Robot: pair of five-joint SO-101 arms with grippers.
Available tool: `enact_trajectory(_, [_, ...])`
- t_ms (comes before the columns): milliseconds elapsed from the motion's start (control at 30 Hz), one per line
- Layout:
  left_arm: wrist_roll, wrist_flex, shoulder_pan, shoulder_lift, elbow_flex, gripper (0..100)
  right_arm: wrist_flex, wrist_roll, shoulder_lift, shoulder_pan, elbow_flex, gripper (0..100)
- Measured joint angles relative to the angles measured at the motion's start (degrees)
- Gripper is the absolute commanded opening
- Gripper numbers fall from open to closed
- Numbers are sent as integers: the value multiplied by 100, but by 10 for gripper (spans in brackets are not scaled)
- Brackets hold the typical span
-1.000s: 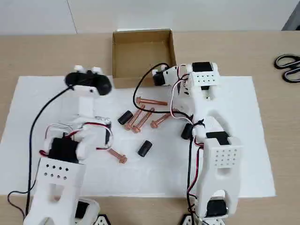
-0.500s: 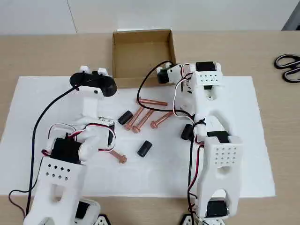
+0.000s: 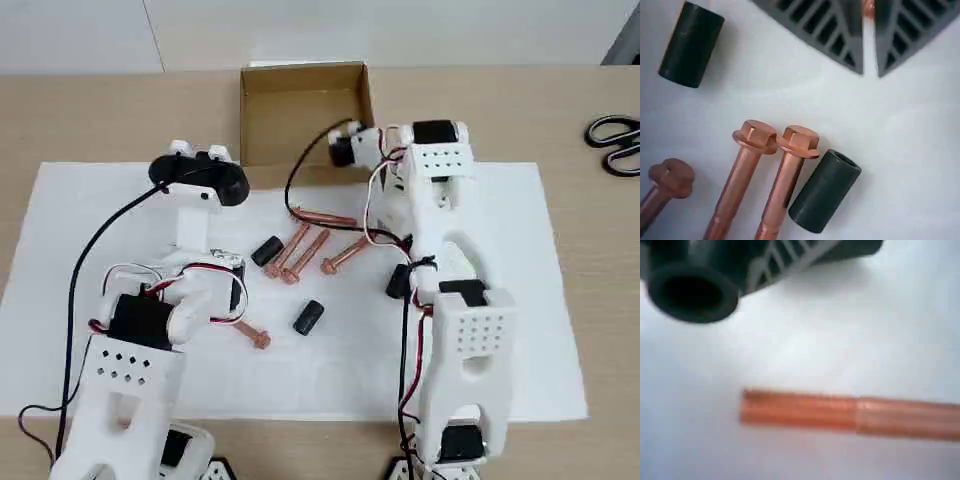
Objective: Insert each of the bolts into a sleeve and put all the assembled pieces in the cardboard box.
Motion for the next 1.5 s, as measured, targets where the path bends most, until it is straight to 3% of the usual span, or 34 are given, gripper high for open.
enact_trajectory(333, [0,0,0,0,0,8,62,-1442,-2251,-308,0,13])
enact_trajectory(467, [0,0,0,0,0,8,79,-1662,-3209,-677,105,13])
enact_trajectory(667, [0,0,0,0,0,8,88,-1705,-4484,-1477,1380,13])
enact_trajectory(867, [0,-237,18,0,0,8,-149,-2251,-6145,-1389,2769,7])
enact_trajectory(1067, [9,-316,35,44,0,8,-1380,-3420,-7991,-624,4325,6])
enact_trajectory(1367, [-26,-44,35,70,-18,7,-4299,-4062,-9626,220,8387,5])
enact_trajectory(1500, [-844,422,35,70,-185,7,-5512,-4193,-10048,360,9714,5])
